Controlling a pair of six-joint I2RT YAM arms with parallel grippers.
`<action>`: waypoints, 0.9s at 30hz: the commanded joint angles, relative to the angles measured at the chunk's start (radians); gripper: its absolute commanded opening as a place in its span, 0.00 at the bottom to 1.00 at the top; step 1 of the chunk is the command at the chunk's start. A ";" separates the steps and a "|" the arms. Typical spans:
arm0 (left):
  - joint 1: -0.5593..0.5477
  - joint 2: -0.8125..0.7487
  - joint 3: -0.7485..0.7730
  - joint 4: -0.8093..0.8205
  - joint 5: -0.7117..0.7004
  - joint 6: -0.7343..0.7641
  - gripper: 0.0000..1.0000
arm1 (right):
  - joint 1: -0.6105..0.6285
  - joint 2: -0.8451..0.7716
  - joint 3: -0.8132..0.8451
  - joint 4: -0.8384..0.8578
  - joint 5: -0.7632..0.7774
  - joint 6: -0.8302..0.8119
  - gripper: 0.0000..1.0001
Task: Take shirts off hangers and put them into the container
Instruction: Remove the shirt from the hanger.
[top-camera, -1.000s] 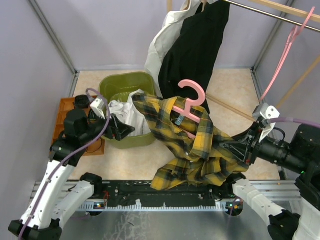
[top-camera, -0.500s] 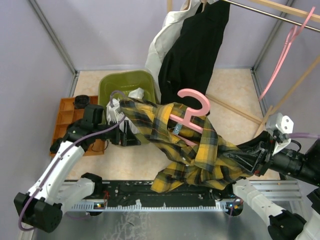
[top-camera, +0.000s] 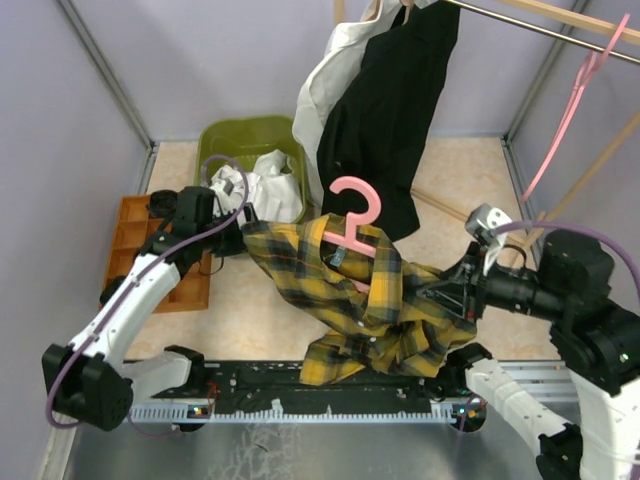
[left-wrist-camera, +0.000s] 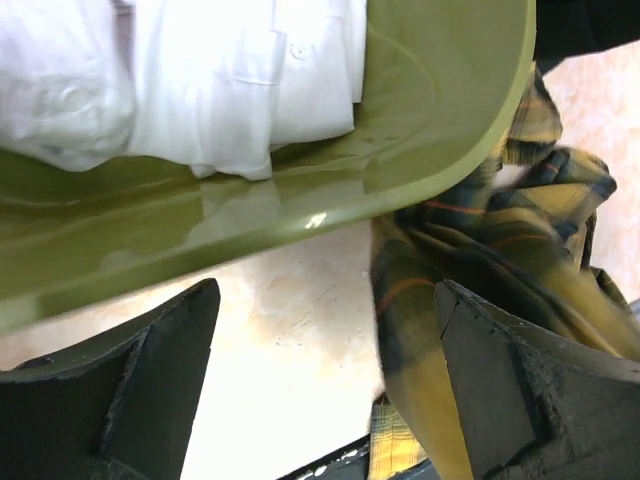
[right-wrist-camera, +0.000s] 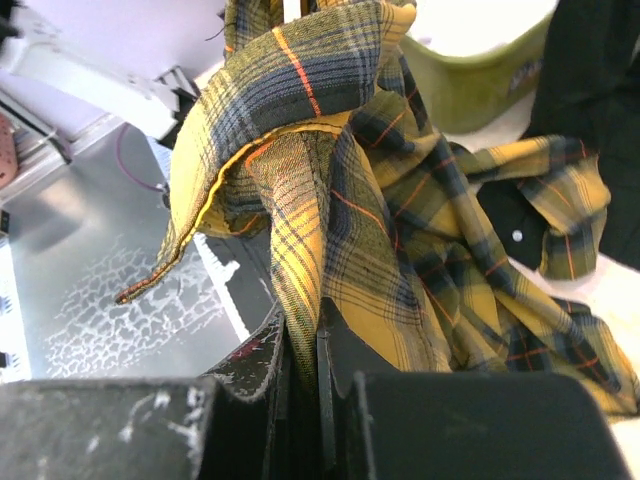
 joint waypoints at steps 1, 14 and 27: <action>0.004 -0.176 -0.067 0.012 -0.167 -0.095 0.95 | -0.008 0.014 -0.095 0.130 0.090 0.027 0.00; 0.003 -0.552 -0.133 0.335 0.096 -0.127 0.99 | -0.008 0.108 -0.398 0.442 -0.115 0.147 0.00; -0.178 -0.384 -0.078 0.509 0.353 -0.118 0.84 | 0.043 0.178 -0.494 0.514 -0.122 0.192 0.00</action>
